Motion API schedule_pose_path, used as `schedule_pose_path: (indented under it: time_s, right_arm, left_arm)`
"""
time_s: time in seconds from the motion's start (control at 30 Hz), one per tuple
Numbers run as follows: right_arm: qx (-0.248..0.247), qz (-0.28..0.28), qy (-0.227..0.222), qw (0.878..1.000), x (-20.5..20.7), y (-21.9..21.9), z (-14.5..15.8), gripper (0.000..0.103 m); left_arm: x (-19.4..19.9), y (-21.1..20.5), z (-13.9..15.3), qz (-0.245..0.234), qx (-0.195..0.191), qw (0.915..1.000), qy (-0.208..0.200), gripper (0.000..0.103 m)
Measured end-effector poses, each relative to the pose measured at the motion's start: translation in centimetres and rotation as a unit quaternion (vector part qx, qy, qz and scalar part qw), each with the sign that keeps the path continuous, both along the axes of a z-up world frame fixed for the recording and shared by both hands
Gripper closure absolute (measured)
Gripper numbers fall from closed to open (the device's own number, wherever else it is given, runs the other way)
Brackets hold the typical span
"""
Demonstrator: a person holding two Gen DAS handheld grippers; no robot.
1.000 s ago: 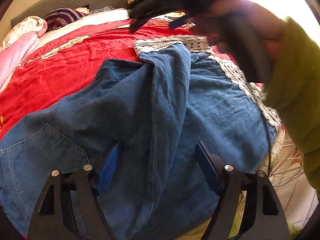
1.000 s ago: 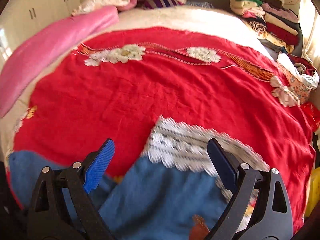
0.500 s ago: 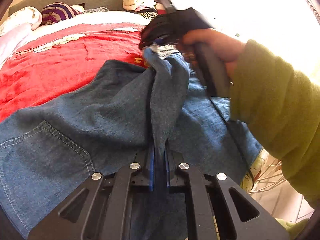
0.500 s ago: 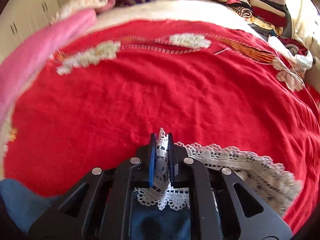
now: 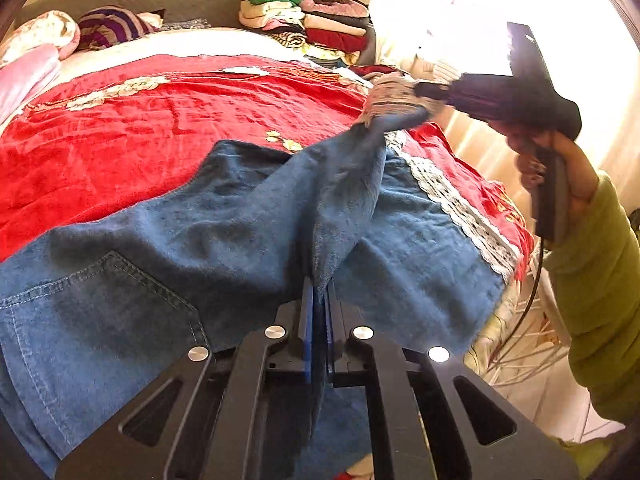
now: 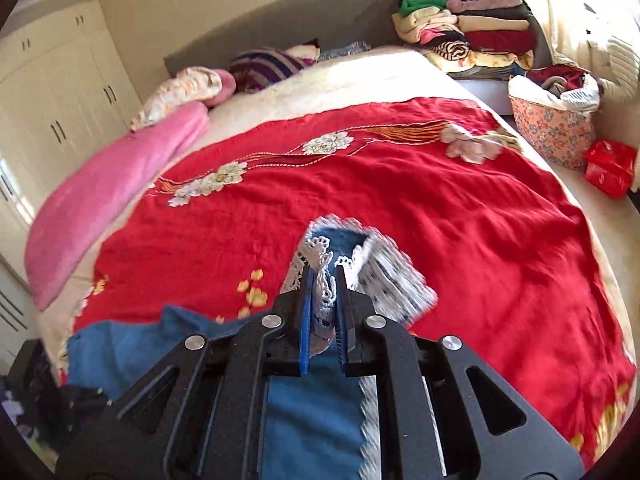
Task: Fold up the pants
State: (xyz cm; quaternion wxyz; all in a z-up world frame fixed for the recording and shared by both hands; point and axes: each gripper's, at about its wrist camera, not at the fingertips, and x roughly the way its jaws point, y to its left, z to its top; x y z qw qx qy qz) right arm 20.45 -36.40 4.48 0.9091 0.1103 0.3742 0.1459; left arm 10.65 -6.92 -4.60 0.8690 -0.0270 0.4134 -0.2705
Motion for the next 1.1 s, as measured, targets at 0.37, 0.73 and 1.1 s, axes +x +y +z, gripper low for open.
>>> schedule_pose_path:
  time_s: [0.37,0.73,1.1]
  right_arm:
    - [0.037,0.014,0.038,0.999,-9.3,-3.7,-2.1,0.098]
    - [0.058,0.000,0.081,0.995,-13.4,-5.7,-6.8,0.098]
    - [-0.001,-0.002,0.069,0.998,-13.8,-5.6,-6.9,0.093]
  left_arm:
    - [-5.2,1.1,2.1,-0.028,0.022,0.9991,-0.026,0.100]
    - [-6.8,-0.8,0.8,-0.061,0.072,0.9954,-0.014,0.099]
    - [-7.6,-2.4,-1.0,-0.080,0.111,0.9906,-0.006,0.098]
